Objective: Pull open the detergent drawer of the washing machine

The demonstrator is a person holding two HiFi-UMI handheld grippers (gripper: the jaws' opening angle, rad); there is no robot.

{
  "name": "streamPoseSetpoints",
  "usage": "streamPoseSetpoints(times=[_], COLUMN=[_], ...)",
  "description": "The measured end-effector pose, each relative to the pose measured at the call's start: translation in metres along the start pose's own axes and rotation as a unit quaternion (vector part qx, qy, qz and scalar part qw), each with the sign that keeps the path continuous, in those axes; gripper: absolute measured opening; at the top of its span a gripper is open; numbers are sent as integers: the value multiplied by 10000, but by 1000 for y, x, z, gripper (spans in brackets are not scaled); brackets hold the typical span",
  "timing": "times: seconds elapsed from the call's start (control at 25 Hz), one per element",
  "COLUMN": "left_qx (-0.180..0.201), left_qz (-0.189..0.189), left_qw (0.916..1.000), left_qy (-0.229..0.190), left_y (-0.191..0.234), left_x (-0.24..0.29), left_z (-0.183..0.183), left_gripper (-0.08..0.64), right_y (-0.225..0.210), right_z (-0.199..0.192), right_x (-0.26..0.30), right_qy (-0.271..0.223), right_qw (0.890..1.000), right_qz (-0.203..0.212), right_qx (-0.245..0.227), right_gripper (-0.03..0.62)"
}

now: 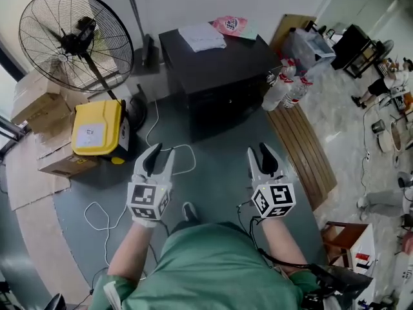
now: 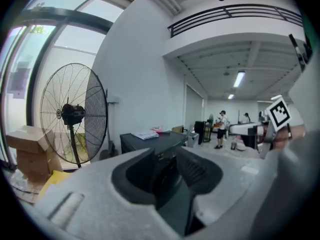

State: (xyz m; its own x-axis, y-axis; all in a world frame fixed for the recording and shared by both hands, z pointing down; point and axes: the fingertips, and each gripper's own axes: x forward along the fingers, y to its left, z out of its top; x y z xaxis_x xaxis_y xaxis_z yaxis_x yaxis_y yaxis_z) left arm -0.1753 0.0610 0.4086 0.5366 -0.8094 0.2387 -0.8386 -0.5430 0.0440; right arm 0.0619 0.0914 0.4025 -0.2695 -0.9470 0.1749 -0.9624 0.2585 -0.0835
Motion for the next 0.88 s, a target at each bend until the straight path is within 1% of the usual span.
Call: streamPoseSetpoints(times=[0.24,0.48,0.64,0.88], left_qx=[-159,-250,-254,-138], left_qz=[-148,-184,-86,165], left_qw=[9997,9995,9996,9996], left_qy=[100,94,117,161], left_y=[43,62,74,87], left_x=[9,21,27,43], left_z=[-13,-17,-21,-12], left_gripper=[136,137,137,137], right_y=[22,23,25,13], right_z=[-4,-10,-21,-21], right_x=[29,50,69,104], right_qy=[151,266,367,289], right_qw=[9998,9995,9992,9994], right_qz=[-128,-169,-93,167], right_qx=[-5,-25,-144,46], right_gripper=[129,129,129,129])
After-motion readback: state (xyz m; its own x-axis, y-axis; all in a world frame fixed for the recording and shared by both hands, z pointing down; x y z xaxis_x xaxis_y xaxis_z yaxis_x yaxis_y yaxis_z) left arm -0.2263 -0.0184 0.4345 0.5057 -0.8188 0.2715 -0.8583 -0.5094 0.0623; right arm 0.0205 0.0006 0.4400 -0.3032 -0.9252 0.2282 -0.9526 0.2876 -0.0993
